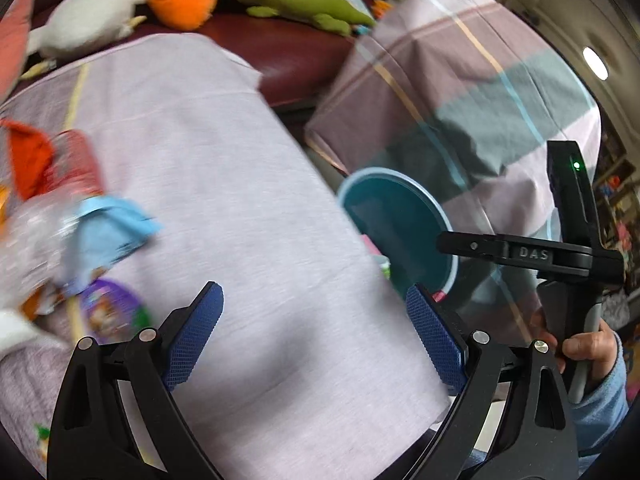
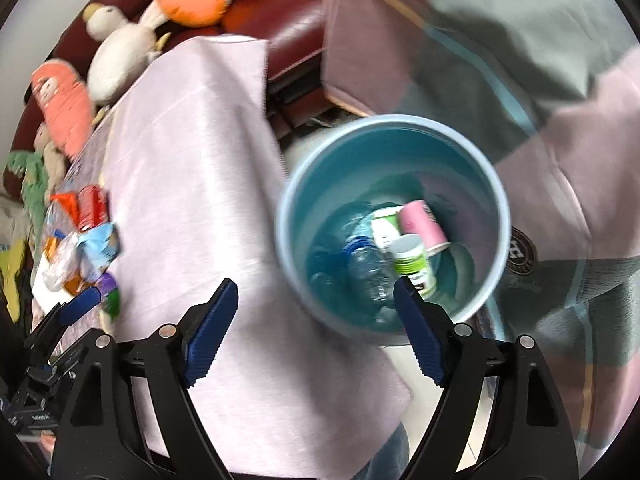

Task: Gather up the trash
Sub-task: 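Move both tools back over the table toward the paper towel and plastic bag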

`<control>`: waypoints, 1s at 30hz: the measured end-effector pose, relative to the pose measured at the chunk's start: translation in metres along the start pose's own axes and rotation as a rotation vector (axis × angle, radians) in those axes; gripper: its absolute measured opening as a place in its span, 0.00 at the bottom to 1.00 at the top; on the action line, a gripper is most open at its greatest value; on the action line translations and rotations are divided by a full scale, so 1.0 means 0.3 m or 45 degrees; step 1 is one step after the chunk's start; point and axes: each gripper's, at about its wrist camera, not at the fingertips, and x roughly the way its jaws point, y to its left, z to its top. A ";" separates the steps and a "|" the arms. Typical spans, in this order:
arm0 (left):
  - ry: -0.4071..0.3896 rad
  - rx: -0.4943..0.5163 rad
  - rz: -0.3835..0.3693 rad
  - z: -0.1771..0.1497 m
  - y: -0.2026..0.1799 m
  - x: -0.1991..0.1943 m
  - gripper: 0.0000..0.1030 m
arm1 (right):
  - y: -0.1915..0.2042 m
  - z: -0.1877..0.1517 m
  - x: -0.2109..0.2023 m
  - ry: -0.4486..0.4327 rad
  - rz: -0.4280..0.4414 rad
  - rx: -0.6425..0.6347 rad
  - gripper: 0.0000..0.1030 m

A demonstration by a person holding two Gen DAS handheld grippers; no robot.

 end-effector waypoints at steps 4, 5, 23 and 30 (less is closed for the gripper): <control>-0.061 -0.090 0.044 -0.037 0.118 -0.098 0.90 | 0.127 -0.011 -0.007 0.003 0.011 -0.078 0.75; -0.082 -0.118 0.059 -0.046 0.152 -0.124 0.90 | 0.152 -0.013 -0.008 0.003 0.011 -0.093 0.75; -0.352 -0.542 0.384 -0.207 0.637 -0.428 0.94 | 0.590 -0.023 0.006 0.019 0.013 -0.351 0.76; -0.349 -0.628 0.352 -0.252 0.696 -0.405 0.94 | 0.814 0.015 0.034 0.008 0.045 -0.500 0.76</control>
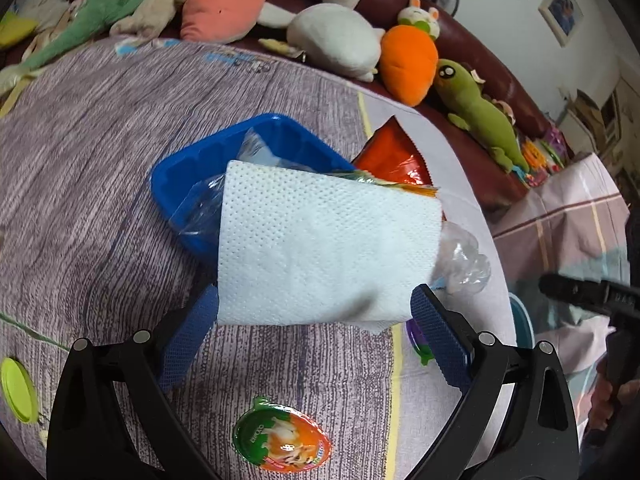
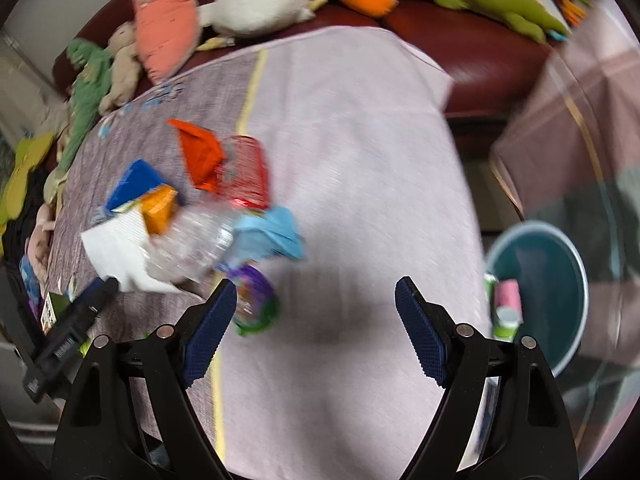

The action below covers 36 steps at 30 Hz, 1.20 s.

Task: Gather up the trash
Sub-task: 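Move both tools back over the table toward the paper towel and plastic bag, then grasp the clear plastic bag with the right gripper while the left gripper grasps the paper towel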

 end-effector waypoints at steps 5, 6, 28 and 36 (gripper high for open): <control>0.033 -0.028 -0.010 -0.020 0.033 0.022 0.94 | 0.150 0.093 0.086 0.026 0.045 -0.111 0.76; 0.044 -0.031 -0.005 -0.024 0.041 0.028 0.94 | 0.166 0.104 0.102 0.031 0.050 -0.122 0.76; 0.037 0.002 -0.069 -0.052 0.027 0.029 0.90 | 0.295 0.072 0.248 0.066 0.109 -0.263 0.26; 0.122 0.196 -0.174 -0.137 -0.072 0.003 0.49 | 0.254 -0.024 0.208 0.111 0.152 -0.258 0.19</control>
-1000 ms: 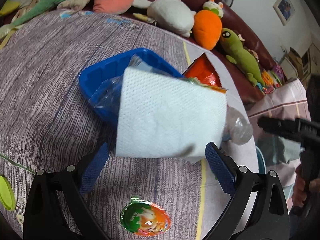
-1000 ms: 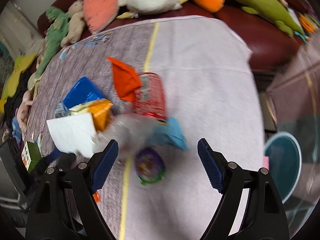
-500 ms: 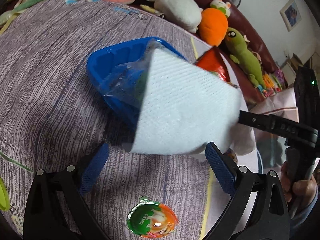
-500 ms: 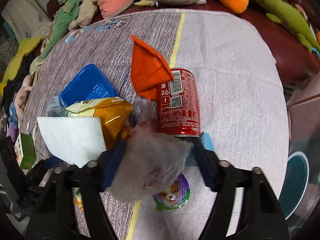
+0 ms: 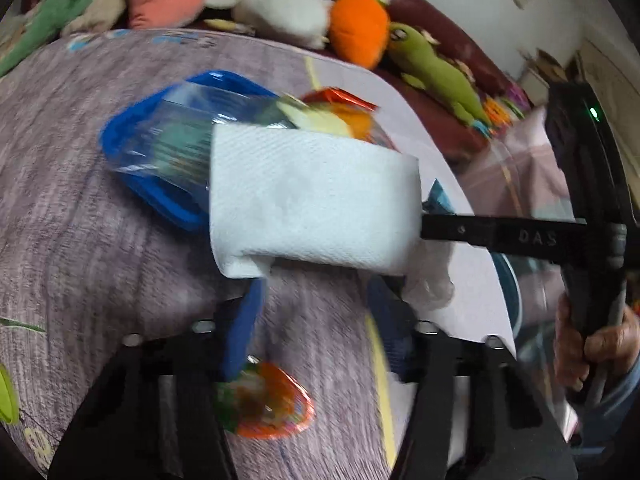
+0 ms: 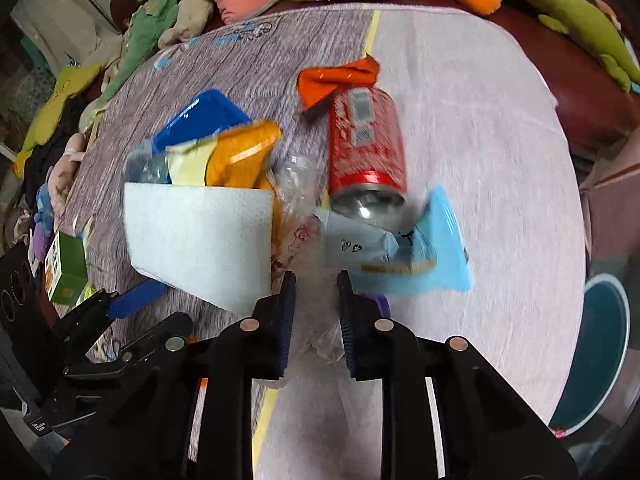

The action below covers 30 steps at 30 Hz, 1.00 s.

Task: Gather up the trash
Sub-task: 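Grasp the clear plastic bag with the right gripper while the left gripper grasps the paper towel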

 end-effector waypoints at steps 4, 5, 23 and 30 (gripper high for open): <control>0.050 0.049 -0.021 -0.050 -0.028 0.008 0.49 | -0.038 -0.074 -0.032 0.014 0.018 0.041 0.19; 0.060 0.050 -0.015 -0.062 -0.027 0.011 0.49 | -0.049 -0.093 -0.040 0.015 0.014 0.047 0.19; 0.068 -0.176 -0.054 -0.059 -0.033 0.017 0.90 | -0.272 -0.331 -0.109 0.016 -0.002 0.221 0.32; 0.115 -0.104 0.078 -0.073 -0.020 0.052 0.90 | -0.238 -0.315 -0.047 0.017 -0.004 0.176 0.58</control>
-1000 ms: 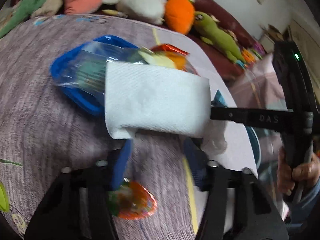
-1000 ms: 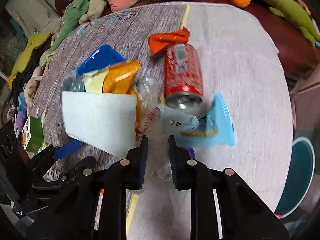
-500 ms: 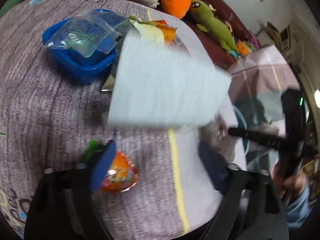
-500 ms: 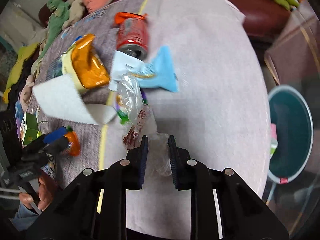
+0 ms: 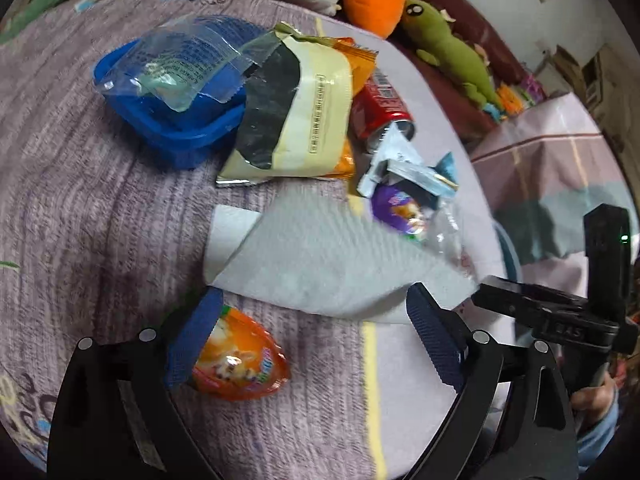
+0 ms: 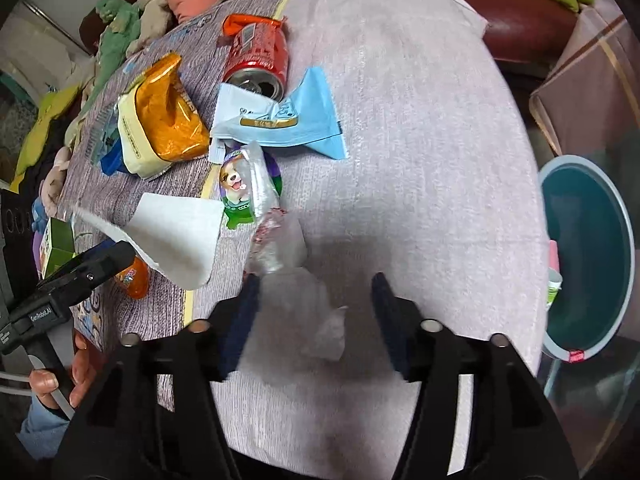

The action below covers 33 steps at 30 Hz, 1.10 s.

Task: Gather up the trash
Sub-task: 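Grasp the clear plastic bag with the right gripper while the left gripper grasps the paper towel, then carry the bag and paper towel over the teal bin and open both grippers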

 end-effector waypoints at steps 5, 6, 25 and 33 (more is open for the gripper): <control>0.027 0.060 0.032 0.014 -0.030 0.052 0.91 | 0.024 -0.002 0.023 -0.012 0.016 -0.023 0.59; 0.029 0.077 0.034 0.015 -0.040 0.066 0.90 | 0.024 -0.006 0.024 -0.013 0.020 -0.019 0.59; -0.075 0.306 -0.026 0.030 -0.281 -0.022 0.12 | -0.156 -0.050 -0.151 -0.147 0.231 0.164 0.18; -0.018 0.445 -0.131 0.034 -0.475 -0.009 0.12 | -0.322 -0.057 -0.325 -0.329 0.219 0.285 0.18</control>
